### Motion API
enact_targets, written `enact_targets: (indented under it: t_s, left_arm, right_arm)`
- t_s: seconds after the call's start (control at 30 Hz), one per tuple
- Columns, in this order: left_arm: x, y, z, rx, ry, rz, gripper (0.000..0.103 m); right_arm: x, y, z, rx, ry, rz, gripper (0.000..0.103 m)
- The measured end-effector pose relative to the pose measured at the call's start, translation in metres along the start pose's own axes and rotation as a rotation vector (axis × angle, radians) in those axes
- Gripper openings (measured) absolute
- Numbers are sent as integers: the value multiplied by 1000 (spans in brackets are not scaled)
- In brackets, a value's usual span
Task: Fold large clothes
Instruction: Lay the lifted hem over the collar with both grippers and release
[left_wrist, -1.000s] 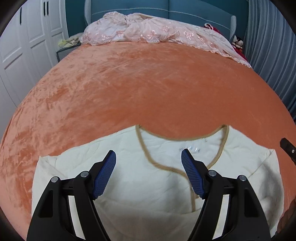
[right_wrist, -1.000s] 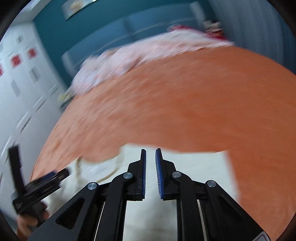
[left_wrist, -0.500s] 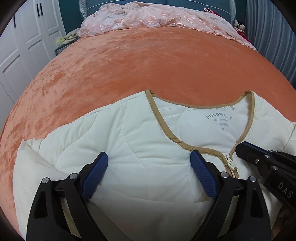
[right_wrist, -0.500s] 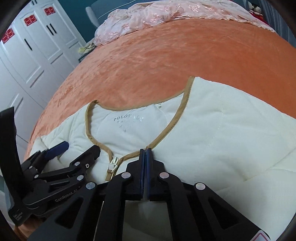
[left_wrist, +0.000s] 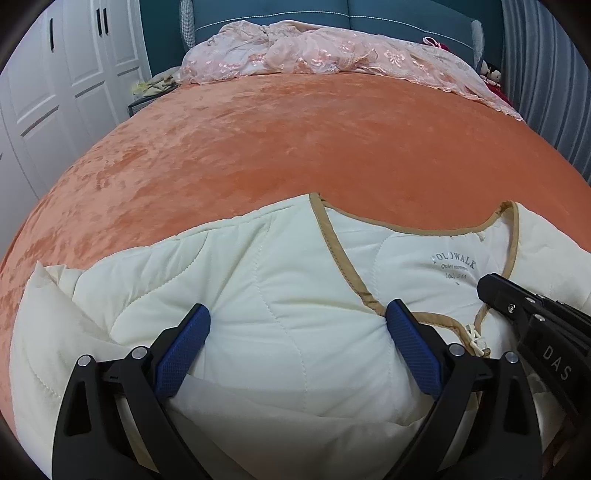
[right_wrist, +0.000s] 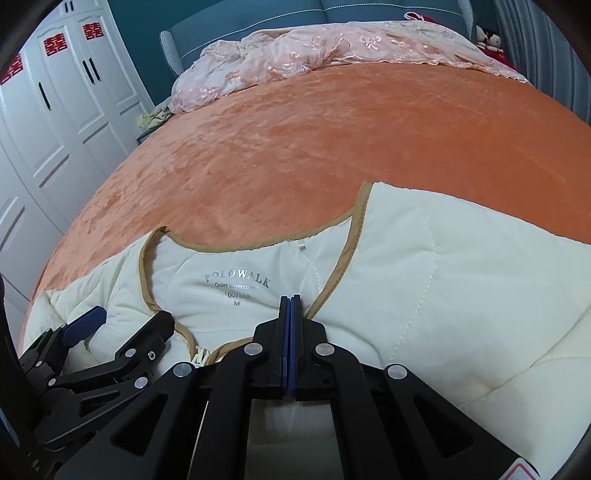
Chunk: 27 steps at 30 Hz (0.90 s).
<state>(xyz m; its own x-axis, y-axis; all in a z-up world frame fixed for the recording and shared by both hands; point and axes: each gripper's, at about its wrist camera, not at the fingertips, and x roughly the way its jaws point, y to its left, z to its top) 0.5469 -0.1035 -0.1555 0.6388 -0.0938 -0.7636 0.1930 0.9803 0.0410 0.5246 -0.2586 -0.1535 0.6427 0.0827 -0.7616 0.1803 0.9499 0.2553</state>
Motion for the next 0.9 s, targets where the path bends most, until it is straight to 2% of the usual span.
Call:
enact_targets:
  t_s: [0.17,0.5,0.67,0.73,0.8,0.83,0.87,0.9]
  left_arm:
    - [0,1,0,-9,-12,3,94]
    - [1,1,-2,-12,-24,5,94]
    - [-3,1,1,-13,8,14,94]
    - [-12,11,2,-51,24,37,94]
    - [-32,34,-3,-147,22,25,92]
    - [-47,50,-9,-203,11,-5,92]
    - [-63,63,-16,-232,-4,-29,92]
    - [-83,75,-25,-240,-18,-23,92]
  right_arm:
    - [-3,-3,-1,17,-26,-8,0]
    - [0,-5,0,36,-14,14,0]
    - [-7,-11,2,72,-17,38,0]
    - [-37,-22,-2,133,-109,-44,0]
    - [-81,-48,-13,279,-225,-126,11]
    - [-106,-65,-23,355,-261,-143,21]
    - [-129,-80,-34,399,-282,-132,25]
    - [-152,-93,-46,402,-288,-121,26]
